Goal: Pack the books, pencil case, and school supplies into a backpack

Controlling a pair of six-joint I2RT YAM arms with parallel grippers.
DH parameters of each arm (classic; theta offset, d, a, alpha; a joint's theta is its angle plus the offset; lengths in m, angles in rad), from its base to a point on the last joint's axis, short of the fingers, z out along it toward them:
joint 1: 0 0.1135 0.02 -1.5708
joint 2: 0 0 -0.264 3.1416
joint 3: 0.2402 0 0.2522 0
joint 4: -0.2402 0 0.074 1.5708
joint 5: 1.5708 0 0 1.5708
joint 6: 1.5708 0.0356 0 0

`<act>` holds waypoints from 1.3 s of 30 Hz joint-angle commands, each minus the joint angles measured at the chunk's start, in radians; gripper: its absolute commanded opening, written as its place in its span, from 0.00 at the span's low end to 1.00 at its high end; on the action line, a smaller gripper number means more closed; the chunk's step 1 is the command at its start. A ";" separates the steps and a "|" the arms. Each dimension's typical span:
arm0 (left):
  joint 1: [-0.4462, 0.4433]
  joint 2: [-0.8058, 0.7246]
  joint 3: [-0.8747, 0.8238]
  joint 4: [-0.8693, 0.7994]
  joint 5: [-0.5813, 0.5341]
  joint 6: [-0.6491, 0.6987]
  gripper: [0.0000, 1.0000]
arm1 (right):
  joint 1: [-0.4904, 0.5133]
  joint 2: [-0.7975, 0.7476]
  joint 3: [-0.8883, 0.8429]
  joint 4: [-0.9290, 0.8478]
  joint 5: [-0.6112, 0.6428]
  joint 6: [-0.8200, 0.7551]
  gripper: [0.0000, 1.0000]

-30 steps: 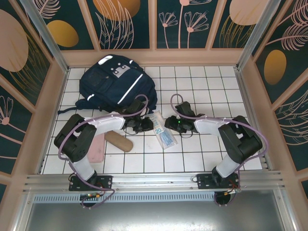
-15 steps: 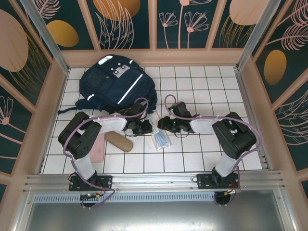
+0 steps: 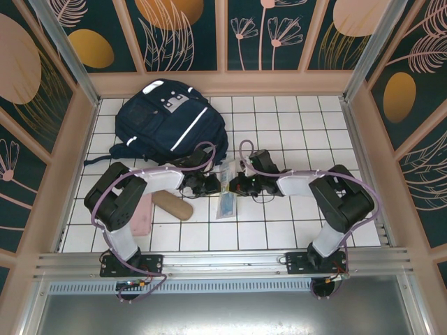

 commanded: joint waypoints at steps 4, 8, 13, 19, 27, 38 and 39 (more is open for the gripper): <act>-0.013 -0.060 0.135 -0.149 -0.132 0.099 0.21 | -0.056 -0.129 -0.059 -0.020 0.087 0.024 0.00; -0.001 -0.058 0.290 -0.276 -0.254 0.185 0.25 | -0.096 -0.200 -0.066 -0.051 0.104 0.025 0.00; 0.053 -0.005 0.499 -0.396 -0.383 0.290 0.34 | -0.145 -0.282 -0.092 -0.056 0.112 0.038 0.00; 0.131 0.106 0.685 -0.469 -0.497 0.382 0.40 | -0.179 -0.346 -0.113 -0.057 0.107 0.047 0.00; 0.146 0.246 0.806 -0.484 -0.554 0.517 0.62 | -0.206 -0.393 -0.133 -0.061 0.088 0.049 0.00; 0.150 0.373 0.832 -0.497 -0.786 0.574 0.48 | -0.217 -0.411 -0.150 -0.016 0.045 0.073 0.00; 0.152 0.379 0.830 -0.495 -0.799 0.575 0.39 | -0.216 -0.412 -0.151 -0.002 0.043 0.078 0.00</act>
